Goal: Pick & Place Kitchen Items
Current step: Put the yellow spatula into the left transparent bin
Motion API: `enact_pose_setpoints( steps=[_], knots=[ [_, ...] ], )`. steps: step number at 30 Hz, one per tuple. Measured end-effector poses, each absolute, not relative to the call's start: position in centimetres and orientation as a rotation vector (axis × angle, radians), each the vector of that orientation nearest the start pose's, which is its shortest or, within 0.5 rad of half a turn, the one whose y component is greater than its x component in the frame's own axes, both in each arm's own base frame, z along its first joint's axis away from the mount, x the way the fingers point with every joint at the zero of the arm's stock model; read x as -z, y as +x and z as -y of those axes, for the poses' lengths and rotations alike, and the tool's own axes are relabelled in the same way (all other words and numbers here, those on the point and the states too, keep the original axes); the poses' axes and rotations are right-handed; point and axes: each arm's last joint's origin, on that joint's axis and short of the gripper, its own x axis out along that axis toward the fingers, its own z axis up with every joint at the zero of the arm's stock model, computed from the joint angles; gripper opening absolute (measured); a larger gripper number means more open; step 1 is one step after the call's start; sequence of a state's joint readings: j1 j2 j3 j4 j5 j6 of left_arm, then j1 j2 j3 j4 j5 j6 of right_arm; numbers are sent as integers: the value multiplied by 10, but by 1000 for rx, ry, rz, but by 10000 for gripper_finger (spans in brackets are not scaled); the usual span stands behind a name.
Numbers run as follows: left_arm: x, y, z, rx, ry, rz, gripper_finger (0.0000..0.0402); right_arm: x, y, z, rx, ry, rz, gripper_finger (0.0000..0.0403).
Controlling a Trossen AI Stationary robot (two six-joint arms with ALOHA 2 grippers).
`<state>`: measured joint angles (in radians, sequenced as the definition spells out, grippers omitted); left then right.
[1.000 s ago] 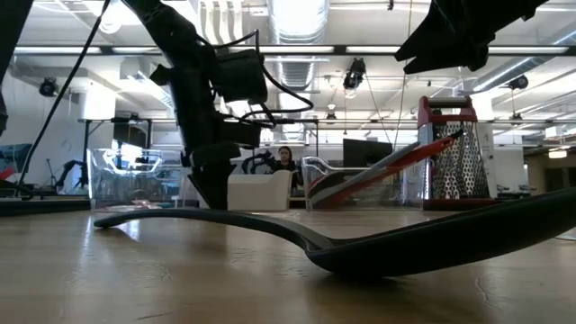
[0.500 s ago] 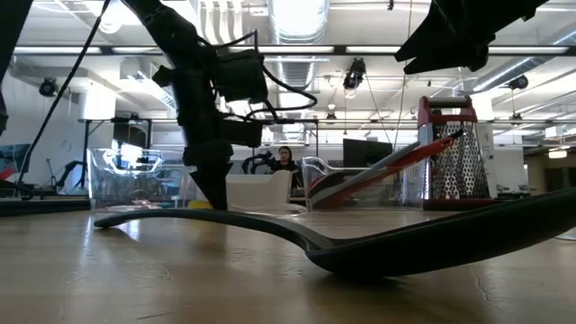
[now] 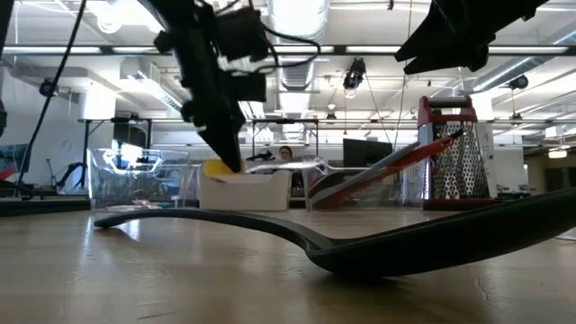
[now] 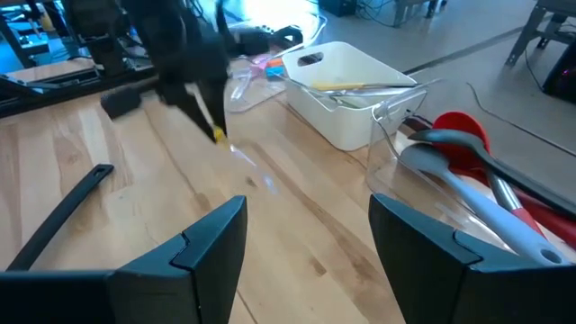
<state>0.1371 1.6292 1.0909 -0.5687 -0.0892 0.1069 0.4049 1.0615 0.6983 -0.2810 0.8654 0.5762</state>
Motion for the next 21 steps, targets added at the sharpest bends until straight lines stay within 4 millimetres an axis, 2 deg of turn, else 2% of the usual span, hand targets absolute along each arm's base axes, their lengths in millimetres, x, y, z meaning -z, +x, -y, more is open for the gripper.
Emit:
enact_pose_setpoints(
  steps=[3, 6, 14, 21],
  knots=[
    [-227, 306, -45, -101, 154, -1143, 35, -251, 202, -63, 571, 168, -373, 226],
    [-258, 294, -45, -92, 302, -1161, 35, -251, 202, -63, 571, 169, -373, 226],
    [-311, 237, -53, -117, 904, -1493, 35, -251, 202, -63, 570, 169, -373, 226],
    [-328, 198, -72, 83, 1173, -1645, 35, -251, 202, -63, 570, 169, -373, 226]
  ],
)
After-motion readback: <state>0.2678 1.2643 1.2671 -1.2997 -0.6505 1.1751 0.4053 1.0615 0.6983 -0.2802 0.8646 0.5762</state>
